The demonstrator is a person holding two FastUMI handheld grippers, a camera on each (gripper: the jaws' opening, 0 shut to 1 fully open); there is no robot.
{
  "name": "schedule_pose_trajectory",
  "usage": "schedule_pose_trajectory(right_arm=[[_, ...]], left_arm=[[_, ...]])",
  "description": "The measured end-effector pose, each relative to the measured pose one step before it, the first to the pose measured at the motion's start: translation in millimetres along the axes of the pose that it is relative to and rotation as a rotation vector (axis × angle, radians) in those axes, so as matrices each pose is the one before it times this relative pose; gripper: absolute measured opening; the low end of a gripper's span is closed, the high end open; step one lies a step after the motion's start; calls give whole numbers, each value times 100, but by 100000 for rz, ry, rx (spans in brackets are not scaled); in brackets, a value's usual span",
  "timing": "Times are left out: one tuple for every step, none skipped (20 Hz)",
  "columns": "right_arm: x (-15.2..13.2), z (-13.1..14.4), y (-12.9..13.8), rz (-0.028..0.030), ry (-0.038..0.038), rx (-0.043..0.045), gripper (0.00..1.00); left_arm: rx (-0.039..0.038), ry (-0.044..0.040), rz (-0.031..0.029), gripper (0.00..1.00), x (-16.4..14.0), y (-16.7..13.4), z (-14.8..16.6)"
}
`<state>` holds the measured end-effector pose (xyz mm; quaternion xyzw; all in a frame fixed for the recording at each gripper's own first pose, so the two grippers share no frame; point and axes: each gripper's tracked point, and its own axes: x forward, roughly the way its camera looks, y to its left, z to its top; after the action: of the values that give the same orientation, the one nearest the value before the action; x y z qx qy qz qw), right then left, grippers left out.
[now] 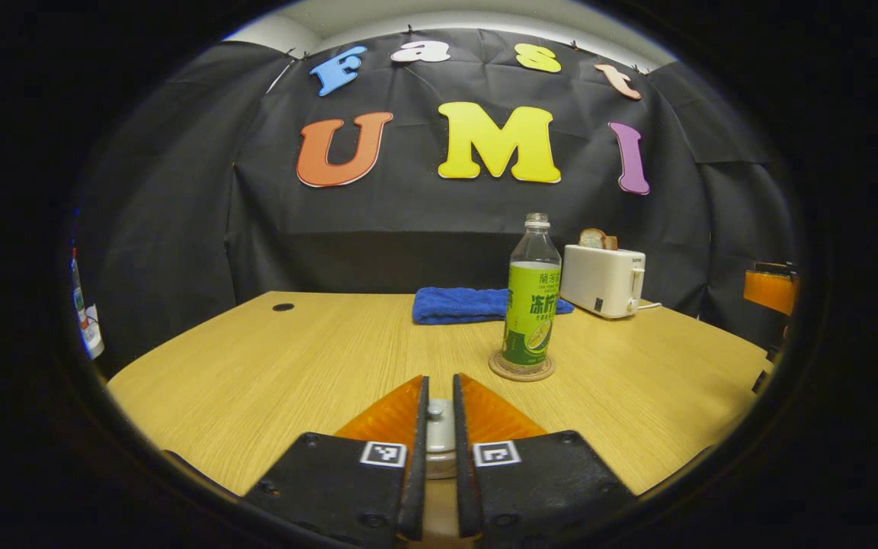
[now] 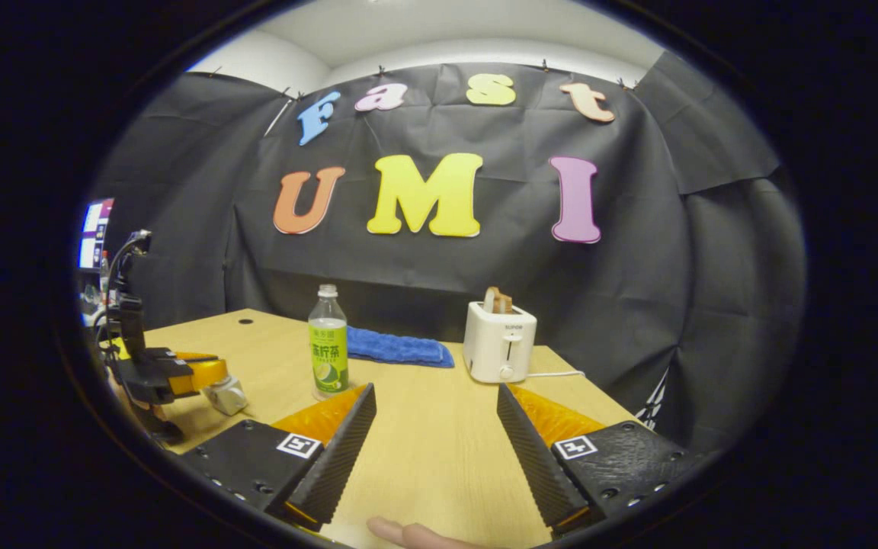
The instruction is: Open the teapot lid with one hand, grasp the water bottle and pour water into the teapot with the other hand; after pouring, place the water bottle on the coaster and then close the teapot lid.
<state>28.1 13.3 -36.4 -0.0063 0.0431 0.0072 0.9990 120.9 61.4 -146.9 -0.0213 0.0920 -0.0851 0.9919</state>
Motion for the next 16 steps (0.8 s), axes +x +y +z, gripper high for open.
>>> schedule_pose_trajectory(right_arm=[[-415,87,-123,-582,-406,261,95],[-273,54,29,-394,-78,-106,95],[-374,4,282,628,45,-422,95],[-313,119,225,716,-316,-427,95],[-391,372,168,343,-996,-592,95],[-317,505,-24,203,-1426,-1058,95],[-289,590,-75,-150,-1650,-1158,95],[-252,531,-136,-596,-1605,-584,95],[-190,448,-96,-216,-998,24,95],[-322,297,41,418,-699,605,95],[-293,290,8,508,-567,473,95],[-248,448,-89,217,-916,462,95],[-221,398,-288,-801,-805,1069,95],[-302,42,-220,-474,-104,1580,95],[-122,84,-39,-276,399,1569,95],[-73,-181,-240,-1192,1015,967,95]], left_arm=[[129,891,-1283,35,-383,-570,187],[1640,-701,2261,59,-317,299,536],[1933,-991,2213,67,-367,242,687],[1216,-501,1789,79,-605,196,618],[-79,-634,722,84,-488,0,808],[-1341,-124,419,92,-763,-186,824],[-1360,-546,220,94,-766,60,868],[-1157,-294,2481,95,-796,472,970],[-578,-1327,2598,96,-805,664,1235],[-399,-949,1525,99,-805,310,904],[-525,-1219,285,99,-861,143,992],[-758,-956,-282,99,-872,18,832],[-640,-1240,-885,99,-935,-205,730],[93,-619,-998,99,-912,-394,491],[771,-194,-700,100,-966,-245,250],[929,-399,420,99,-755,189,279]])
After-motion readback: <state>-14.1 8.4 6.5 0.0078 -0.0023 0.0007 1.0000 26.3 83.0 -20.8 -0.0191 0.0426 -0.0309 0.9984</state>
